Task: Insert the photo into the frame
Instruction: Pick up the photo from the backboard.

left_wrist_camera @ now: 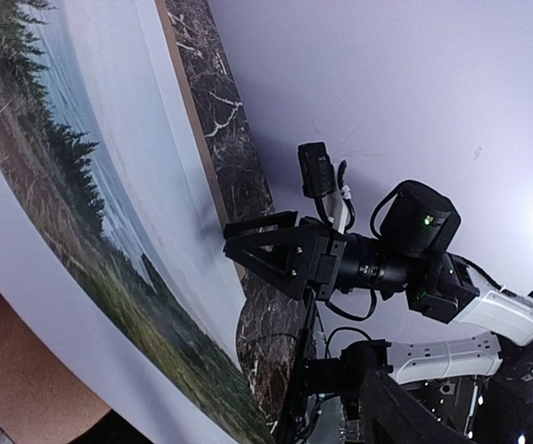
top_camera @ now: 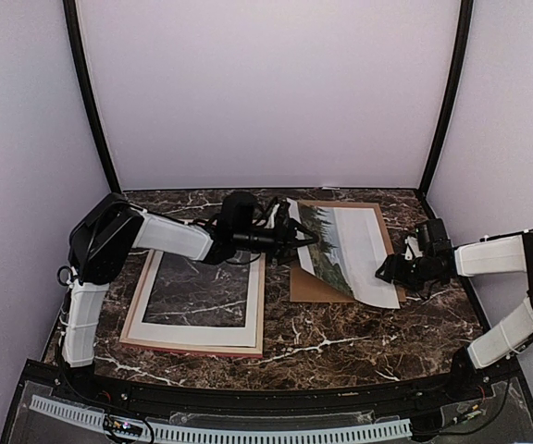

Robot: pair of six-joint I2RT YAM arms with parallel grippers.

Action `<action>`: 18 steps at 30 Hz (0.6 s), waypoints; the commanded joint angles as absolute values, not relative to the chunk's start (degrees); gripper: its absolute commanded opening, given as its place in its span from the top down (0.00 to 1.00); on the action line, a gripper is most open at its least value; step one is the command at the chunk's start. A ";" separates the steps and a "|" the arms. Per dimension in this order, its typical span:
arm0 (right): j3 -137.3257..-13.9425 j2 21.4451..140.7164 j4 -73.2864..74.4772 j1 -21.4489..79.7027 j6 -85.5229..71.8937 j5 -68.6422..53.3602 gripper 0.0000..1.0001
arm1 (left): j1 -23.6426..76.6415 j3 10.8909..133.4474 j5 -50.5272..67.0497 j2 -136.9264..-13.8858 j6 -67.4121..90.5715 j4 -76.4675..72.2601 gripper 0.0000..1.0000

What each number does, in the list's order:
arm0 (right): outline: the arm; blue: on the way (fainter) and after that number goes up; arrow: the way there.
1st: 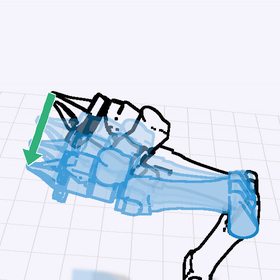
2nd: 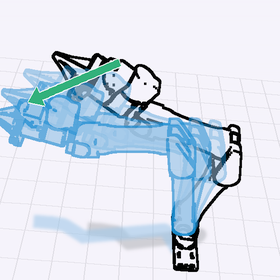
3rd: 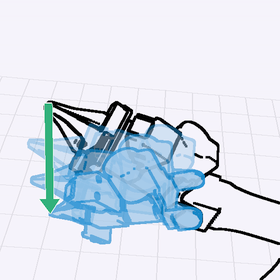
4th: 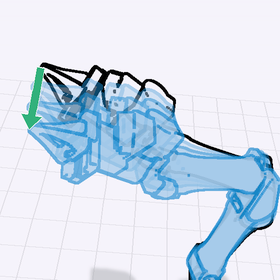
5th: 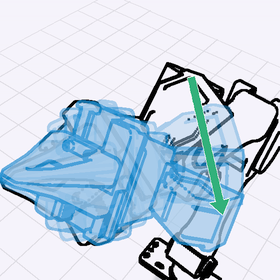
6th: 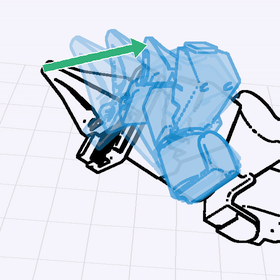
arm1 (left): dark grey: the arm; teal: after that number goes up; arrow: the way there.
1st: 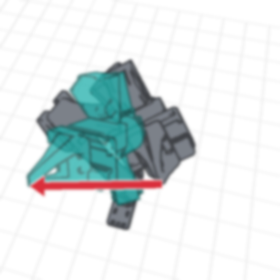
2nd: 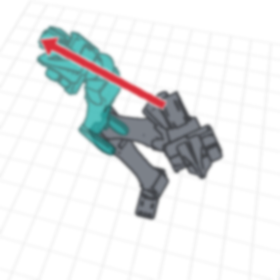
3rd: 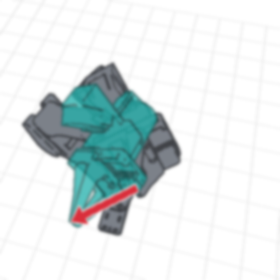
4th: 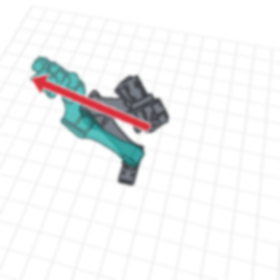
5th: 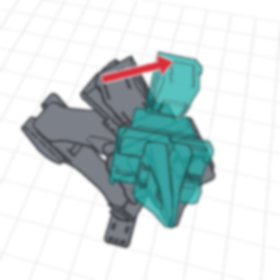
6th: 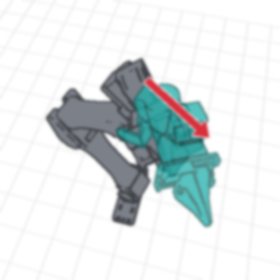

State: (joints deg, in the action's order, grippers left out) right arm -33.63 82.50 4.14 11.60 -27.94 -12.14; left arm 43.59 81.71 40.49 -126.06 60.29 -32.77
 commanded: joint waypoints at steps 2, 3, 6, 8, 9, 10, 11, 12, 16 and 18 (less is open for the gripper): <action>-31.17 84.09 7.83 11.96 -28.94 -14.22 0.35 | 43.30 84.77 39.49 -127.34 57.87 -25.11 0.36; -31.12 84.05 7.82 12.03 -28.97 -14.26 0.35 | 43.32 85.26 39.43 -127.52 57.85 -24.21 0.40; -31.04 83.73 7.71 12.11 -28.91 -14.49 0.36 | 43.32 86.18 39.66 -128.53 57.75 -23.11 0.49; -30.97 83.36 7.73 12.17 -28.77 -14.59 0.36 | 43.33 86.92 40.09 -129.07 57.67 -22.66 0.60; -30.95 83.16 7.74 12.17 -28.77 -14.63 0.36 | 43.29 87.01 40.22 -129.26 57.66 -22.56 0.63; -30.96 82.90 7.90 12.21 -28.69 -14.61 0.36 | 43.32 87.14 40.42 -129.27 57.57 -22.40 0.69; -31.02 82.71 8.15 12.21 -28.51 -14.59 0.36 | 43.32 87.21 40.47 -129.35 57.48 -22.06 0.71; -31.18 82.52 8.51 12.17 -28.36 -14.51 0.36 | 43.28 87.46 40.66 -129.36 57.09 -21.71 0.75; -32.23 81.08 10.33 12.21 -27.59 -13.76 0.35 | 43.31 88.17 40.73 -128.60 54.73 -18.54 0.85; -32.87 79.96 11.53 12.15 -27.19 -13.27 0.35 | 43.32 88.49 40.14 -127.62 52.59 -15.24 0.91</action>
